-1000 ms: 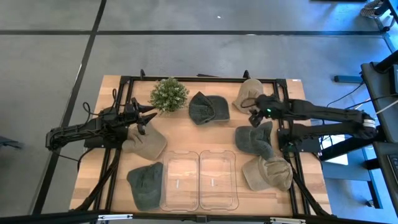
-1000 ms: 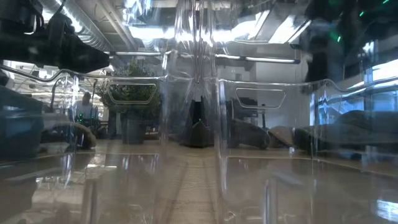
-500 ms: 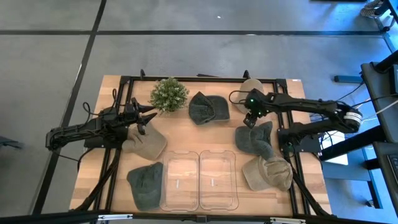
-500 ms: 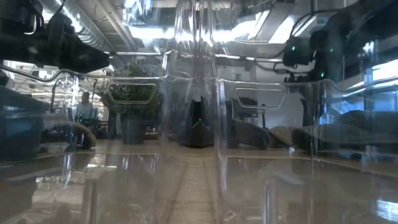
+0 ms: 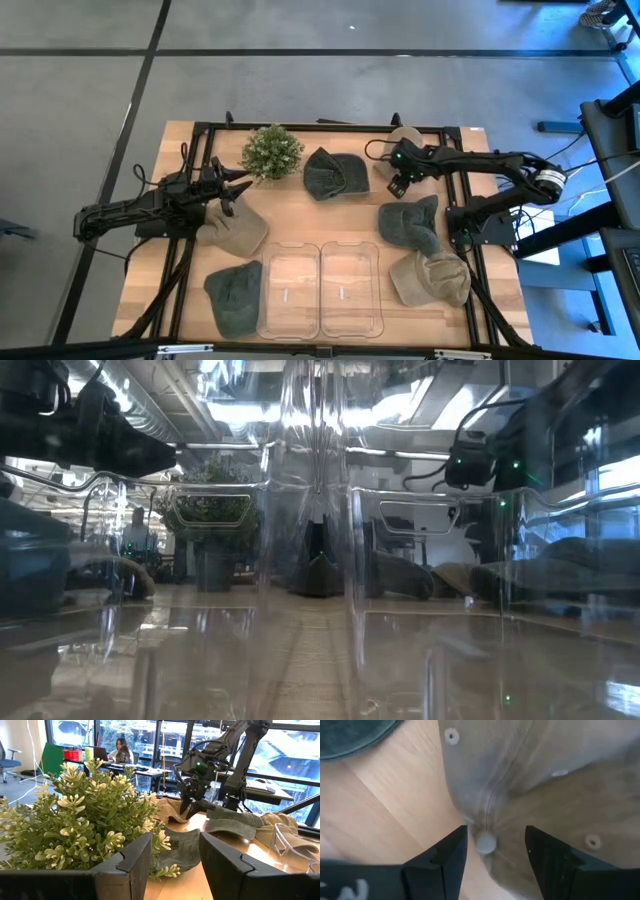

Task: Pick & Place hat
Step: Put the top brown cap into the right transparent bin

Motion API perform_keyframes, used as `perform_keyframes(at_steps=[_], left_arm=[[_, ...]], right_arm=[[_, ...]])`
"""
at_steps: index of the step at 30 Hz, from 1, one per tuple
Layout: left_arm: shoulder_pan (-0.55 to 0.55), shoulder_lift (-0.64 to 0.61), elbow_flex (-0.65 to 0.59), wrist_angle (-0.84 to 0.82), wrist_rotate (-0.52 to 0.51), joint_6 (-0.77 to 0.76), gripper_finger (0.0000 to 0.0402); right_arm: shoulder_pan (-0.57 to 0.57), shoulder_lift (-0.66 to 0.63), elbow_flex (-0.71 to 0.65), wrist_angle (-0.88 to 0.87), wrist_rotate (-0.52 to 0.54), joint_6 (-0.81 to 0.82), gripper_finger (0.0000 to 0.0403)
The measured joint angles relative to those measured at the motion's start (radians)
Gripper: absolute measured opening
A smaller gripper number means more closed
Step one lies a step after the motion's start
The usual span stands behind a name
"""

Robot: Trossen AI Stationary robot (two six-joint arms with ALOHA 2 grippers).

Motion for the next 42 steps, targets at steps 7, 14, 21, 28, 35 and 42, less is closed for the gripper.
perform_keyframes(at_steps=[7,14,21,28,35,42], left_arm=[[0.000,0.000,0.000,-0.001,0.001,-0.051,0.0161],[0.000,0.000,0.000,-0.001,0.000,-0.063,0.0161],[0.000,0.000,0.000,-0.001,0.000,-0.062,0.0161],[0.000,0.000,0.000,-0.001,0.000,-0.062,0.0161],[0.000,0.000,0.000,0.000,0.000,-0.063,0.0161],[0.000,0.000,0.000,0.132,0.001,-0.189,0.0161]], right_arm=[[-0.027,0.096,0.004,0.007,-0.050,-0.017,0.0199],[-0.052,0.134,0.010,0.000,-0.066,0.014,0.0179],[-0.057,0.132,0.009,0.013,-0.061,0.013,0.0089],[-0.058,0.134,0.019,0.007,-0.065,0.013,0.0058],[-0.059,0.146,0.169,-0.174,-0.094,-0.025,0.0058],[-0.053,0.132,0.406,-0.418,-0.097,-0.070,0.0058]])
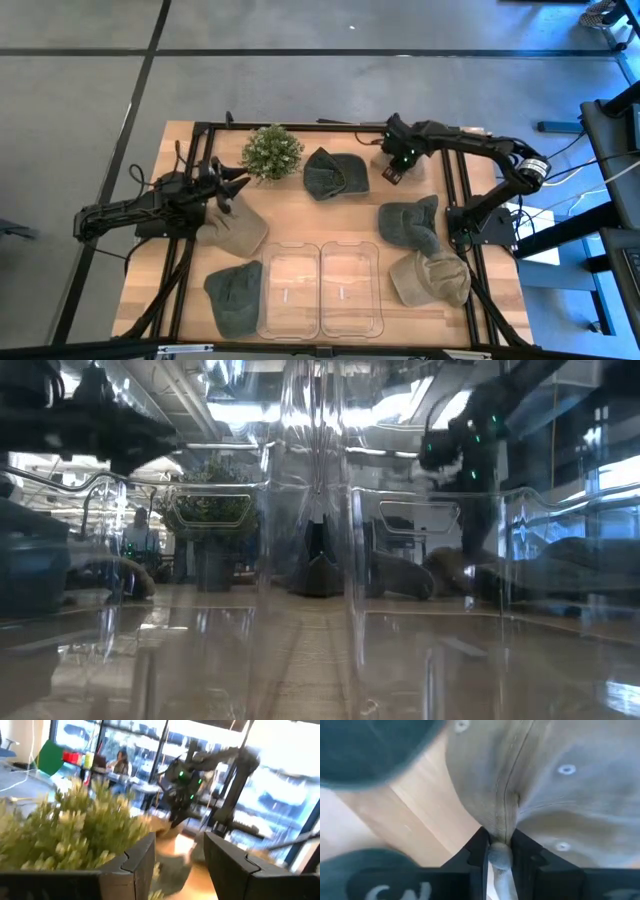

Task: Pick & Place hat
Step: Put the top brown cap into the right transparent bin

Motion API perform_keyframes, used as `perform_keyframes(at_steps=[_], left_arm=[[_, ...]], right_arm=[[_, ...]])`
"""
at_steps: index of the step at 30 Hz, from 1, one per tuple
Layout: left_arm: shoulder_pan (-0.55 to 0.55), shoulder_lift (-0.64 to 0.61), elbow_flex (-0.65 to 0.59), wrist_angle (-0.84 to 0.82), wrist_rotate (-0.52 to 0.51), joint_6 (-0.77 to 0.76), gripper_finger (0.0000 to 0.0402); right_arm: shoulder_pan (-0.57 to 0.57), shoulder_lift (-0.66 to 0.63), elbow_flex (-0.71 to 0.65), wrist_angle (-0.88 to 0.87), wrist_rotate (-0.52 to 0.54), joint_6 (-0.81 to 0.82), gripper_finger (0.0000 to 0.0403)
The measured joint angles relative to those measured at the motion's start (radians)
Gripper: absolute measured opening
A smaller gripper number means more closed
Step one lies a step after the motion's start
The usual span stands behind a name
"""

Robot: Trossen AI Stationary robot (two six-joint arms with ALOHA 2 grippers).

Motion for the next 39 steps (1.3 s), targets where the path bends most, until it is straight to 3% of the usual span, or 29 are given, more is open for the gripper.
perform_keyframes(at_steps=[7,14,20,23,29,39], left_arm=[[0.000,0.000,0.000,0.240,-0.050,-0.006,0.0161],[0.000,0.000,0.000,0.438,-0.055,0.013,0.0161],[0.000,0.062,0.064,0.448,-0.004,0.077,0.0161],[0.000,0.164,0.135,0.442,0.023,0.114,0.0161],[0.000,0.488,0.349,0.437,0.096,0.206,0.0161],[-0.004,1.021,0.698,0.437,0.089,0.365,0.0161]], right_arm=[[0.015,-0.149,0.164,-0.038,-0.020,0.029,0.0058],[0.018,-0.283,0.271,0.122,-0.286,0.195,0.0058],[0.027,-0.316,0.272,0.361,-0.417,0.333,0.0058],[0.028,-0.300,0.272,0.444,-0.454,0.380,0.0058],[0.028,-0.261,0.272,0.581,-0.529,0.480,0.0058],[0.071,-0.179,0.272,0.808,-0.542,0.579,0.0059]])
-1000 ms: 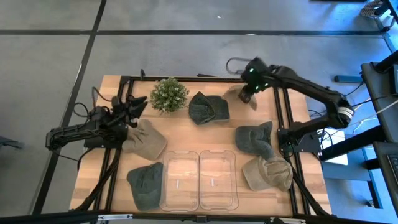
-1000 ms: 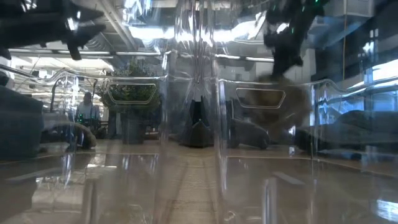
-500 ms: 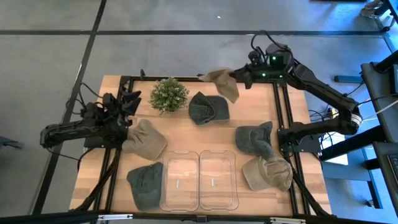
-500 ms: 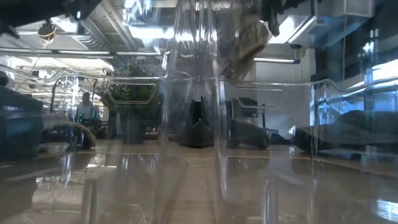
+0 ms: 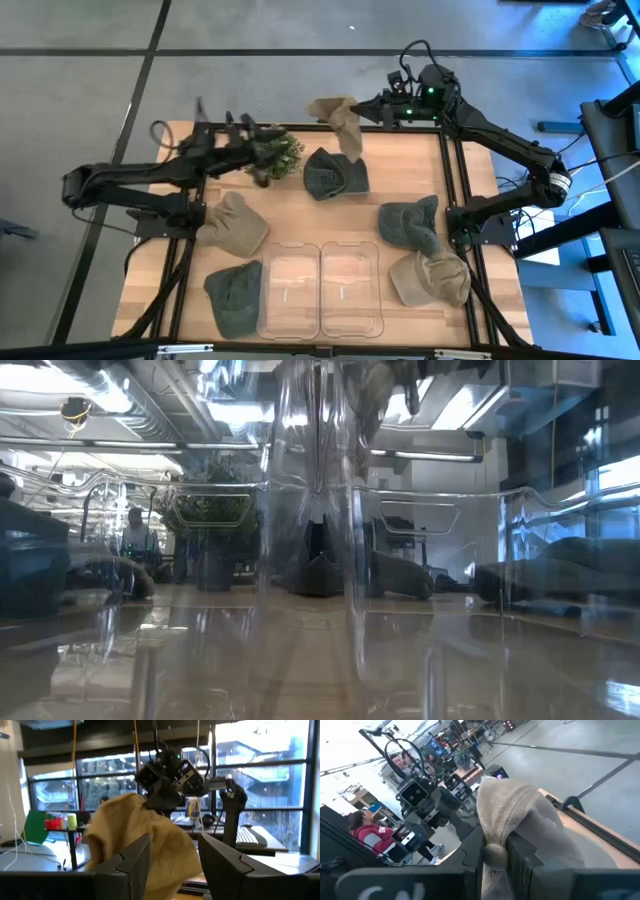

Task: Pick & Place hat
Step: Put the top brown cap into the right transparent bin

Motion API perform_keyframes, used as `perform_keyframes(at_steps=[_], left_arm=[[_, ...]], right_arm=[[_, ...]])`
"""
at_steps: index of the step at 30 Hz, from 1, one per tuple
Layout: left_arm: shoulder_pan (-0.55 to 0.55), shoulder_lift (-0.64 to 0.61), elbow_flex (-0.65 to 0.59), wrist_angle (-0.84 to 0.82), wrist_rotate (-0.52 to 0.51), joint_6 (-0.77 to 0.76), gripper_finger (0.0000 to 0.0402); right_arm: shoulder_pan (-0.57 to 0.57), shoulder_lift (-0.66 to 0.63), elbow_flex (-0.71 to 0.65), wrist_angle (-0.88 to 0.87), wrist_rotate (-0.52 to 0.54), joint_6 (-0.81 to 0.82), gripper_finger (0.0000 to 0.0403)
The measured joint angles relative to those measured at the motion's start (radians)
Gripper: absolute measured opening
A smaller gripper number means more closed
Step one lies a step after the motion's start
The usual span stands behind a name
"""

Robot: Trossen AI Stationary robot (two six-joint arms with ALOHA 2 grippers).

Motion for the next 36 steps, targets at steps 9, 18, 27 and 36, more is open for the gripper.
perform_keyframes(at_steps=[9,18,27,36], left_arm=[[0.000,0.230,0.141,0.004,0.006,-0.050,0.0161],[-0.030,0.288,0.145,0.105,-0.031,-0.110,0.0198],[-0.032,0.288,0.144,0.072,-0.029,-0.123,0.0258],[-0.038,0.288,0.144,0.066,-0.071,-0.060,0.0261]], right_arm=[[0.062,0.042,0.000,0.004,0.044,-0.047,0.0059],[0.061,0.042,0.000,0.076,0.193,-0.084,0.0060],[0.061,0.042,0.000,0.231,0.233,-0.073,0.0060],[0.060,0.041,0.000,0.399,0.238,-0.010,0.0060]])
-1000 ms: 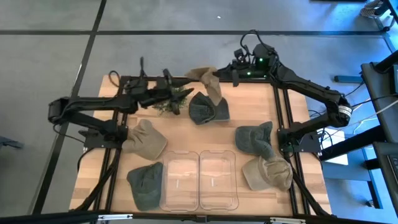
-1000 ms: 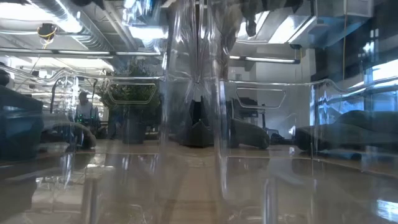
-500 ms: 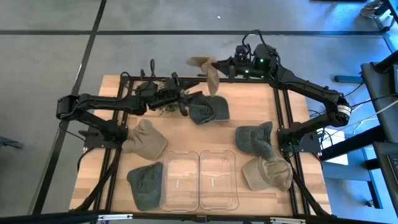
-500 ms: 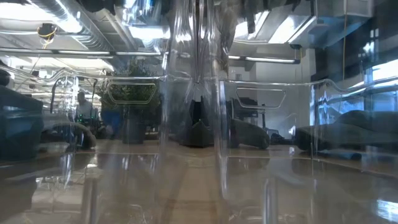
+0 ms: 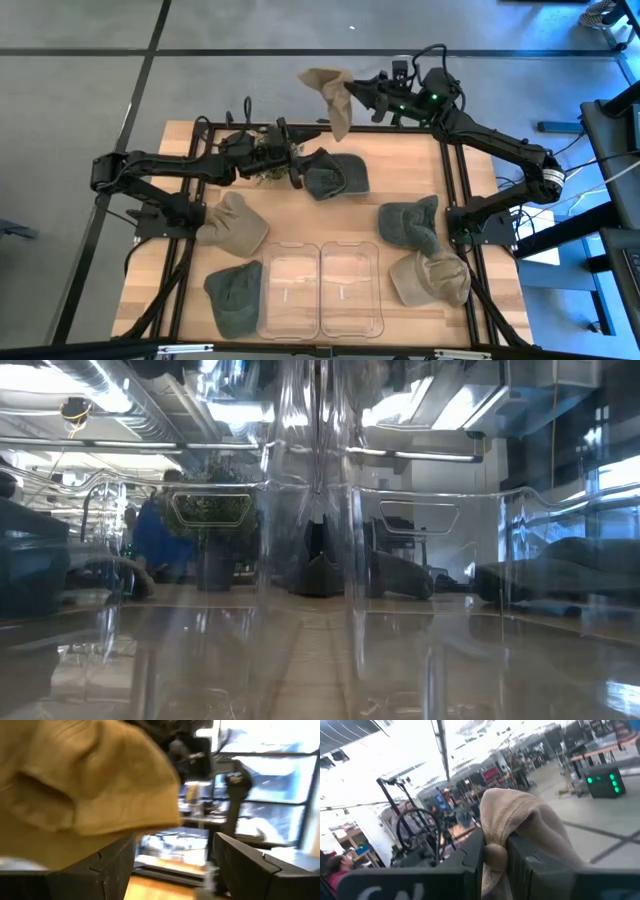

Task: Pick & Place hat
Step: Put the top brown cap into the right transparent bin

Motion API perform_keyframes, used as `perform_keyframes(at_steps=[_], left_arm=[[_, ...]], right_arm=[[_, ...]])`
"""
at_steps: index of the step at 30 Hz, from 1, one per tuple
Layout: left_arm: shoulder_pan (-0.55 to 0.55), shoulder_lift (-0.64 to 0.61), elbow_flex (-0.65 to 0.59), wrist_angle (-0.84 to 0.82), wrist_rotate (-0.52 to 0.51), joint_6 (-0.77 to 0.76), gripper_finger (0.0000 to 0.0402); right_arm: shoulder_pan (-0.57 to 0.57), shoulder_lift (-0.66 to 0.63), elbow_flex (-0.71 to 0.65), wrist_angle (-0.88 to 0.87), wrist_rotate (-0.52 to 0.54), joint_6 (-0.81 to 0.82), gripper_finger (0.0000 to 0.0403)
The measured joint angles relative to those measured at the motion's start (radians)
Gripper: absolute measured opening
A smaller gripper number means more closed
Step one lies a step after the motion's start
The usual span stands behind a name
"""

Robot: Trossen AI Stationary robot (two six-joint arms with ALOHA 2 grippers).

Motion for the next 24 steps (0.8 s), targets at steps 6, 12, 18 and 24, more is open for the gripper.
perform_keyframes(at_steps=[6,12,18,24], left_arm=[[-0.014,0.001,-0.001,-0.071,-0.191,0.144,0.0257],[-0.033,0.036,-0.001,-0.049,-0.217,0.274,0.0257],[-0.080,0.125,-0.001,0.078,-0.395,0.367,0.0257],[-0.113,0.204,0.002,0.267,-0.463,0.500,0.0257]], right_arm=[[0.000,0.000,0.000,0.089,0.003,0.042,0.0060],[0.021,0.000,0.000,0.107,0.066,0.039,0.0060],[0.055,0.000,0.000,0.108,0.110,0.010,0.0060],[0.081,0.000,0.000,0.115,0.149,-0.018,0.0060]])
